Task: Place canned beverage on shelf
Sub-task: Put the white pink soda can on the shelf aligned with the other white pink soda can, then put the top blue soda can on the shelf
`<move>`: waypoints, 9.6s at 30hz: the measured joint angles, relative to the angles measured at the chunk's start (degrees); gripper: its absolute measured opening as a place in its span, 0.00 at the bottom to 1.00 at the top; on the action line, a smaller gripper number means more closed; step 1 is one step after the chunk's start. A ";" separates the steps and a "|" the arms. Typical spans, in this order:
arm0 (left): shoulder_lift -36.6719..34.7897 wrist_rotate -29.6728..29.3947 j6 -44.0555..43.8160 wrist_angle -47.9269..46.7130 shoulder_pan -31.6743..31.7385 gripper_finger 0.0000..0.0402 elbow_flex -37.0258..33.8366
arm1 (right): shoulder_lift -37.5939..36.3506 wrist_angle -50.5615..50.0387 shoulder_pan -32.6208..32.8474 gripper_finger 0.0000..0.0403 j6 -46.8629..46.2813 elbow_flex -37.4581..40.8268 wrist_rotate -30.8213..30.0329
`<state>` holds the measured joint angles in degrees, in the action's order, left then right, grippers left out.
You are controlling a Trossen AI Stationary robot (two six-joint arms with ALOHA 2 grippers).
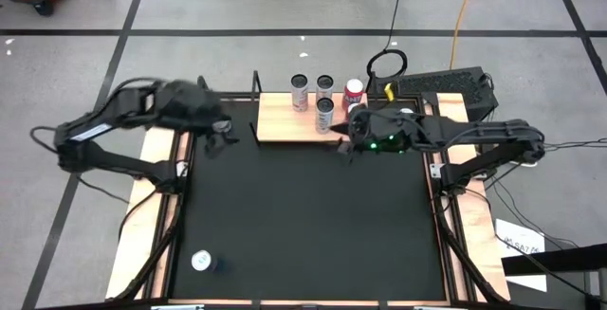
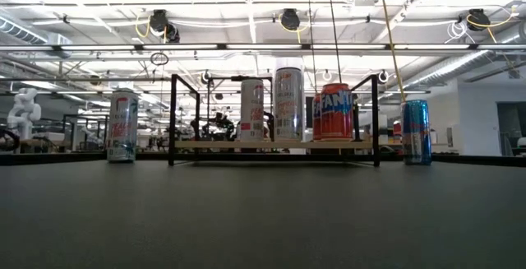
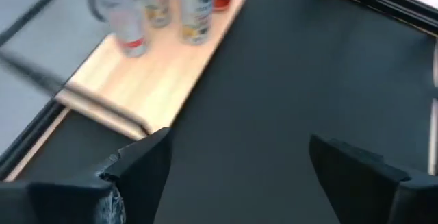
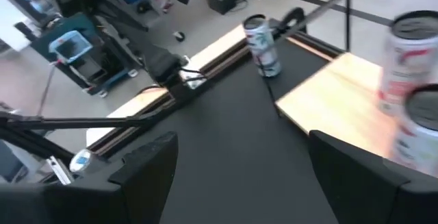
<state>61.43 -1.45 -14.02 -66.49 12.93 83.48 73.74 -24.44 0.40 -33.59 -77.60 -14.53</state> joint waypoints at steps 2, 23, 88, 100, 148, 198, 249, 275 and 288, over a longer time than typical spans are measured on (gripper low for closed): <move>-2.94 -5.94 -4.83 -1.06 -3.76 0.85 -2.02 | 1.54 3.06 0.66 0.77 -0.07 -0.02 -0.20; 0.97 -12.17 6.18 3.49 27.75 0.85 -18.59 | 4.73 1.64 10.80 0.77 -10.94 -0.01 -6.58; 1.70 5.22 10.27 -14.91 26.93 0.61 -3.78 | -3.24 -16.16 8.20 0.77 -12.85 -0.02 -9.27; 5.53 13.02 8.52 -5.24 12.48 0.61 -2.75 | -3.26 -16.07 7.65 0.77 -13.71 -0.02 -7.58; 42.37 3.14 21.77 14.46 14.85 0.61 13.97 | -3.26 -22.21 8.29 0.77 -17.81 -0.01 -6.16; 44.91 2.51 21.86 9.41 14.06 0.86 25.07 | -8.03 -24.80 6.25 0.77 -18.18 0.00 -10.82; 34.92 2.42 21.94 -3.47 13.23 0.86 34.16 | 6.01 -43.67 -52.66 0.77 22.32 9.42 10.14; 28.88 -6.67 18.26 -3.60 12.96 0.86 34.14 | -1.35 -54.49 -50.25 0.56 21.13 9.57 11.75; 17.95 -10.83 9.88 3.31 5.55 0.86 14.98 | -7.66 -54.43 -32.79 0.57 3.00 9.51 17.80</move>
<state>79.39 -12.28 -4.14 -63.18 18.48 98.47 66.08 -78.87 -32.38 -30.59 -68.10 3.27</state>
